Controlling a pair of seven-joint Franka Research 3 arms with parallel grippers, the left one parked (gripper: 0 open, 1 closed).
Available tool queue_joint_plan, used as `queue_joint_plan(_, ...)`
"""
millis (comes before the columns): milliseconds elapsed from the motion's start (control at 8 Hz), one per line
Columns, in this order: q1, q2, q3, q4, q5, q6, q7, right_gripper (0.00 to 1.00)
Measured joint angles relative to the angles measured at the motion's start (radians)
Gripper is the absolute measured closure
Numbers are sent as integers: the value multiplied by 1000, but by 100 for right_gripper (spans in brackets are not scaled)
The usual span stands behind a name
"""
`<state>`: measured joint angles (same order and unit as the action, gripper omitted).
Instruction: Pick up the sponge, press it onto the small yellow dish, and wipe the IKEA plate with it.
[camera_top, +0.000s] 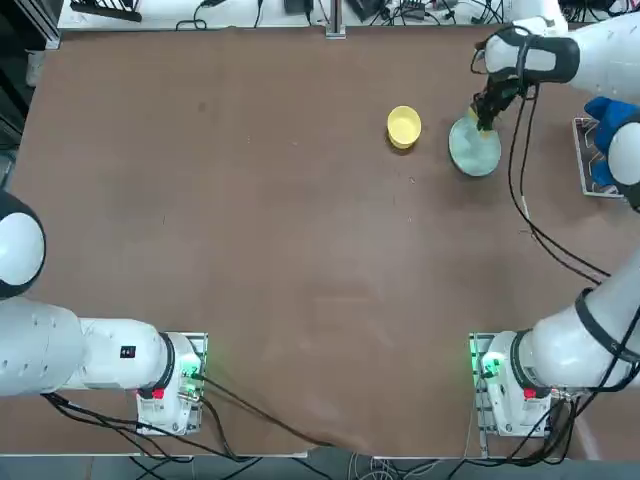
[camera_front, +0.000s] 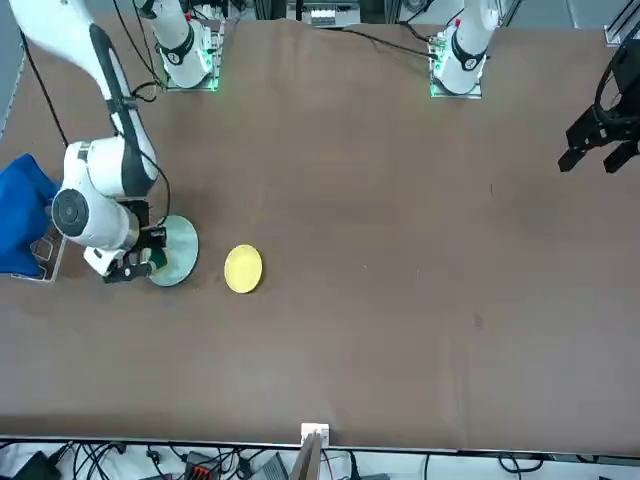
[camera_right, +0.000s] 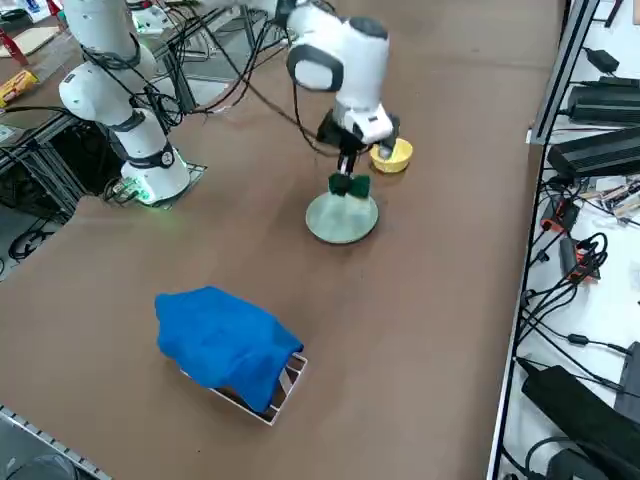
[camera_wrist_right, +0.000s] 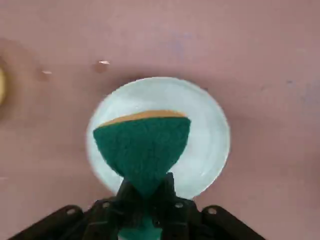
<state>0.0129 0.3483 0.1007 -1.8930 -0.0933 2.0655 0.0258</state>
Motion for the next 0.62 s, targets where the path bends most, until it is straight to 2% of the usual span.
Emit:
queue_joint_plan(375, 79, -124, 94, -9, 9, -84, 271, 87)
queue_joint_plan(625, 146, -136, 150, -51, 50, -32, 461, 87)
